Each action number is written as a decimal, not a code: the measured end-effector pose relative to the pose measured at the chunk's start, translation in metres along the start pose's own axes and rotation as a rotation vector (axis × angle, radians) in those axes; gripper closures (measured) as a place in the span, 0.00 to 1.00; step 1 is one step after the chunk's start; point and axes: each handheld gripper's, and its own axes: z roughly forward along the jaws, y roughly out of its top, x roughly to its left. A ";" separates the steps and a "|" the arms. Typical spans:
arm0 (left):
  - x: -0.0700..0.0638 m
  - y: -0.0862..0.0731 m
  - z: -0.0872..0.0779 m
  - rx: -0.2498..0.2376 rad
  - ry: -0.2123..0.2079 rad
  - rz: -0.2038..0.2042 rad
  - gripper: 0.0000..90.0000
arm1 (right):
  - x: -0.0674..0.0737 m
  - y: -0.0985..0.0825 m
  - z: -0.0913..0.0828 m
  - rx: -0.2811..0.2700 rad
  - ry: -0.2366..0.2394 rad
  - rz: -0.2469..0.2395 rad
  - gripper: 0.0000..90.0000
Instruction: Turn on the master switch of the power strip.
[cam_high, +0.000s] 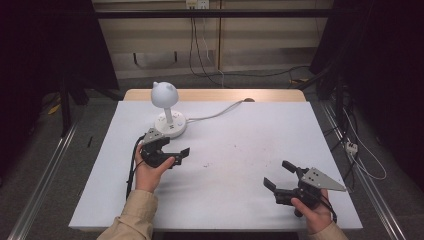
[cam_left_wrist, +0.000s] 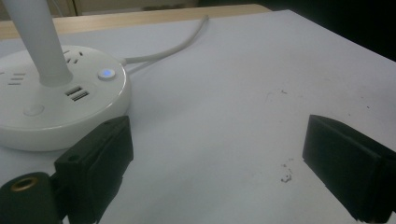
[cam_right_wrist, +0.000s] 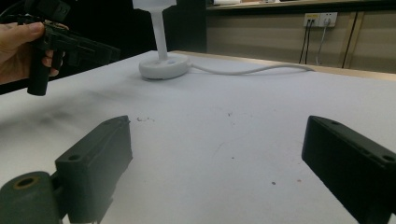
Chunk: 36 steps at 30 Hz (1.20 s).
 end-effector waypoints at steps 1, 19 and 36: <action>0.000 0.000 -0.001 0.000 -0.002 -0.003 0.09 | 0.000 0.000 0.000 0.000 0.000 0.000 0.09; 0.001 -0.008 -0.015 -0.002 -0.011 0.010 0.08 | 0.000 0.000 0.000 -0.002 -0.002 0.005 0.09; 0.006 -0.016 -0.030 -0.008 -0.001 0.002 0.07 | 0.000 0.000 0.000 -0.002 -0.003 0.006 0.09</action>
